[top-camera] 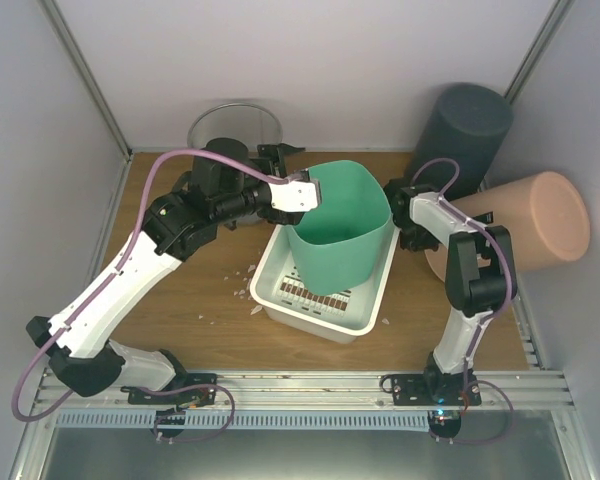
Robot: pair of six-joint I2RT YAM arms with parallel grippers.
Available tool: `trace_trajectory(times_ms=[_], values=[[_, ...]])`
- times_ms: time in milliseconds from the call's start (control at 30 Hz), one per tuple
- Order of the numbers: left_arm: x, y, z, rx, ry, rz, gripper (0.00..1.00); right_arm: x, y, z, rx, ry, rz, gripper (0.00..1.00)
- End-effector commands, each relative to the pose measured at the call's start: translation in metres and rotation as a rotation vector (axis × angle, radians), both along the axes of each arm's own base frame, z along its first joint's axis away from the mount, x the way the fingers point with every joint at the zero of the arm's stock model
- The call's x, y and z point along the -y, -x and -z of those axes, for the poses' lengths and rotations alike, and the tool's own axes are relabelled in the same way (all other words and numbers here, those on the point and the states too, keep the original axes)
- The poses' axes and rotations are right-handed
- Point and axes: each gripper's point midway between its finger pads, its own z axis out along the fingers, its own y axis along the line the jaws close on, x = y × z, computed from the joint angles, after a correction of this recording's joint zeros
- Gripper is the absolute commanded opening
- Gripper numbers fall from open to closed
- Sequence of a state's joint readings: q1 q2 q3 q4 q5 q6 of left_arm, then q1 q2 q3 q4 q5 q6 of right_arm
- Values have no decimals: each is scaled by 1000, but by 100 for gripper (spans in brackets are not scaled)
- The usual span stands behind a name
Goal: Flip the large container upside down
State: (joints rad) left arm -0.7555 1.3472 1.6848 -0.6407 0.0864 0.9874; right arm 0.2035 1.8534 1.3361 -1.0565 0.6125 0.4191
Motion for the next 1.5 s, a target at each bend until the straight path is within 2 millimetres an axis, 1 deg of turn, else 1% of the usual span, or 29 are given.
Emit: trace_trajectory(times_ms=[0, 100, 133, 167, 200, 267, 400, 467, 567, 667, 833, 900, 1000, 1067, 1167, 1267, 1333, 1467], values=[[-1, -1, -15, 34, 33, 15, 93, -1, -5, 10, -17, -30, 14, 17], [-3, -1, -15, 31, 36, 14, 93, -5, -6, 14, -20, -53, 13, 23], [-3, -1, -15, 31, 35, 14, 93, -7, -6, 15, -20, -63, 13, 27], [-3, 0, -15, 31, 36, 16, 93, -9, -6, 16, -21, -77, 13, 34], [-4, 0, -15, 30, 37, 16, 93, -11, -7, 16, -20, -89, 11, 39], [-5, 0, -14, 33, 35, 14, 93, -13, -8, 16, -21, -105, 8, 46], [-7, -1, -16, 42, 32, 7, 94, -18, -12, 17, -20, -131, 1, 51], [-8, -1, -15, 42, 32, 6, 94, -22, -15, 18, -21, -149, -2, 56], [-8, 0, -15, 41, 33, 6, 94, -31, -18, 22, -18, -196, -8, 59], [-8, 0, -16, 42, 34, 8, 94, -34, -17, 25, -23, -205, -3, 64], [-6, -1, -12, 32, 32, 12, 94, -34, -19, 15, -18, -147, 0, 67], [-6, -2, -10, 27, 31, 11, 94, -35, -24, 10, -13, -117, -4, 67], [-7, -5, -10, 33, 31, 3, 94, -45, -31, 5, 2, -99, -19, 68], [-9, -6, -13, 40, 35, -2, 94, -50, -33, 4, 0, -83, -25, 70], [-14, -5, -13, 46, 34, -10, 94, -57, -33, 10, -17, -81, -36, 71], [-19, -6, -9, 53, 23, -27, 94, -63, -35, 13, -18, -85, -42, 72], [-23, -7, -7, 55, 18, -34, 94, -63, -38, 16, -26, -72, -46, 77], [-30, -10, -5, 53, 18, -48, 94, -59, -40, 27, -70, -30, -57, 80]])
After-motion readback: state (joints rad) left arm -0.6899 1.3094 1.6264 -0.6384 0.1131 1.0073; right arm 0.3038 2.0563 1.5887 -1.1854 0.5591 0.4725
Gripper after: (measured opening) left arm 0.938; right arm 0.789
